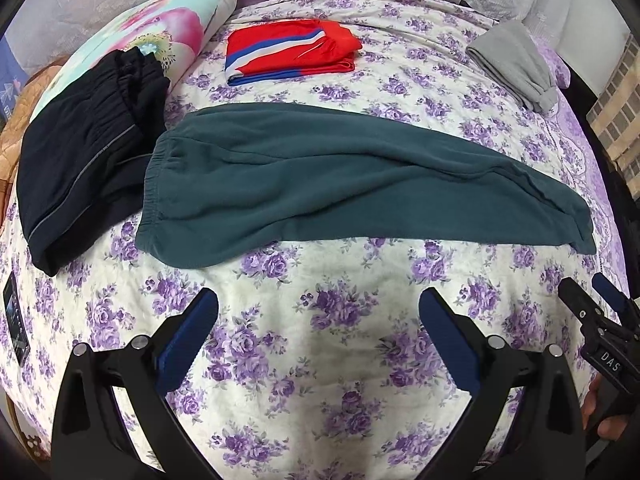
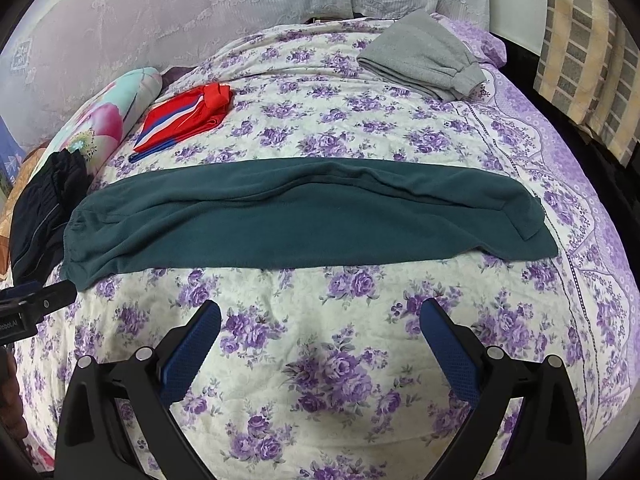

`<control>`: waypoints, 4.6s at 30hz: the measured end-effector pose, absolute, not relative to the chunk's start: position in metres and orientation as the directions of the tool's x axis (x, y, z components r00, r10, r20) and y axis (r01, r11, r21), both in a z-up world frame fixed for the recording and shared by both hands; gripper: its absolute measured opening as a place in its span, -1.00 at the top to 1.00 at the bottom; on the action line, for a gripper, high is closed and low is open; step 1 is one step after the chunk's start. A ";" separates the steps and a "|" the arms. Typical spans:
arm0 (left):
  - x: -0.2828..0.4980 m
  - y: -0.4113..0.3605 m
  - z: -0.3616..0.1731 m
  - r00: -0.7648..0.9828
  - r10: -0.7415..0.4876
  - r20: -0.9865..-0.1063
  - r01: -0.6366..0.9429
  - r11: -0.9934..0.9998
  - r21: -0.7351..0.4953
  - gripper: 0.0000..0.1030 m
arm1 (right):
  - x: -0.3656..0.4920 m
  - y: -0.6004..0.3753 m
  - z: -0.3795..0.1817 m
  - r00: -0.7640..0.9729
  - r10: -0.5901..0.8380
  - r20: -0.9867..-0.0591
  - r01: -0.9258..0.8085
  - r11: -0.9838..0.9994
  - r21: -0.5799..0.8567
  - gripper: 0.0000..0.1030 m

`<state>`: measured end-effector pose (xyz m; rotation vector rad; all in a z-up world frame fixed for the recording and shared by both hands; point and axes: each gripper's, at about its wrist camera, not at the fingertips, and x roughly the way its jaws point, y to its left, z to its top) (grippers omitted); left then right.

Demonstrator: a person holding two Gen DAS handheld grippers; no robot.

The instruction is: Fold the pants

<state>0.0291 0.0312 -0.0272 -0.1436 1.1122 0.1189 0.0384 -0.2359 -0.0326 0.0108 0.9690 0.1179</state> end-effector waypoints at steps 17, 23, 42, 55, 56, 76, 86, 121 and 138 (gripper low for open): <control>0.099 0.176 -0.125 0.277 -0.165 -0.947 -0.466 0.839 -0.282 -0.36 | 0.049 -0.272 -0.065 0.487 0.060 -0.871 0.050 0.994 0.096 -0.93; 0.106 0.182 -0.109 0.343 -0.141 -0.929 -0.480 0.824 -0.302 0.76 | 0.052 -0.339 -0.070 0.504 0.006 -0.864 0.247 0.957 0.151 -0.93; 0.092 0.165 -0.073 0.391 -0.026 -0.920 -0.503 0.831 -0.237 0.79 | 0.142 -0.518 -0.084 0.554 0.083 -0.829 0.452 0.806 0.382 0.93; 0.010 0.110 -0.093 0.146 0.189 -0.971 -0.381 0.916 0.122 0.53 | 0.098 -0.599 -0.088 0.111 -0.477 -0.872 0.494 0.788 -0.369 -0.14; 0.006 0.115 -0.093 0.135 0.211 -0.968 -0.398 0.906 0.142 0.43 | 0.097 -0.598 -0.078 0.185 -0.470 -0.863 0.529 0.788 -0.316 -0.15; 0.047 0.032 -0.085 0.311 0.298 -0.902 -0.384 0.908 0.168 -0.29 | 0.237 -0.544 -0.040 0.575 -0.037 -0.817 0.221 0.969 0.111 0.89; 0.040 0.026 -0.084 0.238 0.303 -0.923 -0.487 0.859 0.156 -0.29 | 0.285 -0.562 -0.052 0.544 -0.212 -0.812 0.186 0.974 -0.129 -0.50; 0.229 0.122 -0.094 0.269 0.332 -0.904 -0.108 0.943 0.314 0.15 | 0.223 -0.507 -0.043 0.588 -0.153 -0.794 0.190 0.981 -0.048 -0.72; 0.236 0.159 -0.079 0.336 0.401 -0.852 -0.324 0.899 0.295 0.98 | 0.249 -0.540 -0.082 0.461 -0.133 -0.877 0.408 0.910 0.077 -0.63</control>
